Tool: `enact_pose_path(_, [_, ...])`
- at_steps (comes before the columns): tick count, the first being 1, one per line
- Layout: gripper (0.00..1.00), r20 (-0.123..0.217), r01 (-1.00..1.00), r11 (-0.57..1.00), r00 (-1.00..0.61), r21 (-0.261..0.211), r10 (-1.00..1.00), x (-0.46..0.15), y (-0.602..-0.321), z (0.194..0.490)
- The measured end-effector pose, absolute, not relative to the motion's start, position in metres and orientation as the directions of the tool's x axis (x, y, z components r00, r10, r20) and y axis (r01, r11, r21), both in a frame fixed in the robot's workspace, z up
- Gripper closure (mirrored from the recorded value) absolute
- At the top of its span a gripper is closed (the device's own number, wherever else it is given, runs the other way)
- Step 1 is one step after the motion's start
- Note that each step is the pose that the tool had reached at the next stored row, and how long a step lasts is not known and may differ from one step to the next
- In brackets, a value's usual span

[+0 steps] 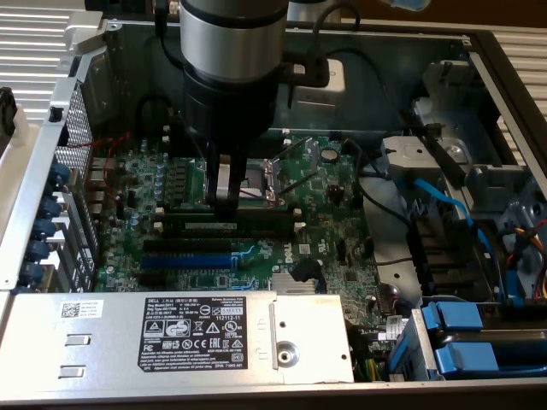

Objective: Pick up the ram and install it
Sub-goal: 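Press down the ram until it locks into place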

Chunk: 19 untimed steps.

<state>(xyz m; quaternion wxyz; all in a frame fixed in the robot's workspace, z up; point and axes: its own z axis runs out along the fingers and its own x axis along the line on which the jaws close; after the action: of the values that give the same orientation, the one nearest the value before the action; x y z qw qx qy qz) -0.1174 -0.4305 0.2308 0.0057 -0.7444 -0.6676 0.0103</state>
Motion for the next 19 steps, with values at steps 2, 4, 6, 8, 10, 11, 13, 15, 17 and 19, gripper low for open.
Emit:
enact_pose_path(2, [0.90, -0.007, 0.994, -0.109, 0.108, -0.022, 0.994, -0.1174, -0.4305, 0.2305])
enact_pose_path(4, [0.90, -0.006, 0.994, -0.109, 0.108, -0.022, 0.994, -0.1174, -0.4304, 0.2304])
enact_pose_path(6, [0.90, -0.006, 0.994, -0.109, 0.108, -0.022, 0.994, -0.1174, -0.4304, 0.2303])
enact_pose_path(8, [0.90, -0.005, 0.994, -0.109, 0.108, -0.022, 0.994, -0.1174, -0.4305, 0.2301])
enact_pose_path(10, [0.90, -0.005, 0.994, -0.109, 0.108, -0.022, 0.994, -0.1174, -0.4305, 0.2301])
enact_pose_path(11, [0.90, -0.005, 0.994, -0.108, 0.108, -0.023, 0.994, -0.1174, -0.4305, 0.2300])
enact_pose_path(13, [0.90, -0.004, 0.994, -0.108, 0.108, -0.023, 0.994, -0.1174, -0.4305, 0.2299])
enact_pose_path(15, [0.90, -0.004, 0.994, -0.108, 0.108, -0.023, 0.994, -0.1174, -0.4305, 0.2298])
enact_pose_path(17, [0.90, -0.003, 0.994, -0.108, 0.108, -0.023, 0.994, -0.1174, -0.4305, 0.2297])
enact_pose_path(19, [0.90, -0.003, 0.994, -0.108, 0.108, -0.023, 0.994, -0.1174, -0.4305, 0.2296])
